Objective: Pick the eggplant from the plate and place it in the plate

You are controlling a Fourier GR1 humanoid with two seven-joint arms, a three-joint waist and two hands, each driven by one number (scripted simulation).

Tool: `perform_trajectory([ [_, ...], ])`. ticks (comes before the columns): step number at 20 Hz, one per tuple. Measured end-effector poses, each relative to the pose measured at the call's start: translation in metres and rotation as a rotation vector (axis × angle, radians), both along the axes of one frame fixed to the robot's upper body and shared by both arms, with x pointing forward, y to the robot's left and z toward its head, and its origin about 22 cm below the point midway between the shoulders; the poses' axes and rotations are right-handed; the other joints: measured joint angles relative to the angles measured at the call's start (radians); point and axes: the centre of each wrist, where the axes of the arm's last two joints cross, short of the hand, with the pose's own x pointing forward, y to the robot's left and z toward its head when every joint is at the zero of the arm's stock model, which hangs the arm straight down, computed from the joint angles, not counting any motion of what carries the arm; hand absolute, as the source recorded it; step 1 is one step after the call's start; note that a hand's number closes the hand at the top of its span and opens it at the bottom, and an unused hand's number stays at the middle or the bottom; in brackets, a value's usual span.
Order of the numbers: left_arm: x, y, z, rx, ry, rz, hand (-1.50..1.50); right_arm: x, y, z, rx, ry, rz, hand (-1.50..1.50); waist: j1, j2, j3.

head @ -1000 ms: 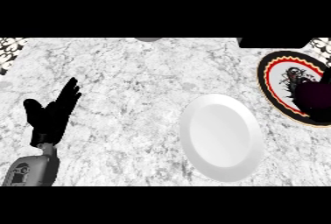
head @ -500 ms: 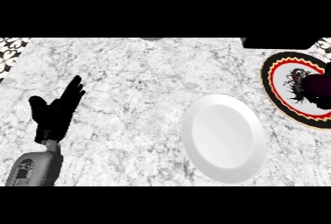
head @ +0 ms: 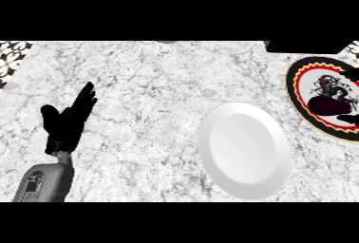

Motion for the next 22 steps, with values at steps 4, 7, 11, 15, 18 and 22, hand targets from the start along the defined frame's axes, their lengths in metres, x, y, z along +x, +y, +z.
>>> perform_trajectory([
  [4, -0.002, 0.001, 0.0, -0.002, 0.006, 0.012, 0.0, 0.002, -0.004, 0.007, 0.108, -0.125, 0.084, -1.5, -0.008, -0.004, 0.0],
  [7, -0.002, 0.006, 0.0, 0.002, 0.004, 0.016, 0.0, 0.009, -0.004, 0.022, 0.219, -0.199, 0.131, -1.5, -0.013, -0.007, -0.001],
  [11, -0.006, 0.004, -0.005, 0.0, 0.012, 0.027, 0.0, 0.011, -0.011, 0.036, 0.362, -0.209, 0.105, -1.5, -0.022, -0.011, -0.002],
  [15, -0.006, 0.005, -0.003, 0.001, 0.011, 0.023, 0.0, 0.006, -0.02, 0.038, 0.499, -0.087, 0.065, -1.5, -0.023, -0.011, -0.002],
  [18, -0.008, 0.008, -0.003, 0.004, 0.007, 0.022, 0.0, 0.001, -0.028, 0.041, 0.565, 0.0, 0.051, -1.5, -0.019, -0.01, -0.002],
  [22, -0.008, 0.007, -0.001, -0.001, 0.004, 0.015, 0.0, -0.009, -0.041, 0.047, 0.595, 0.04, 0.035, -1.5, -0.015, -0.005, 0.0],
])
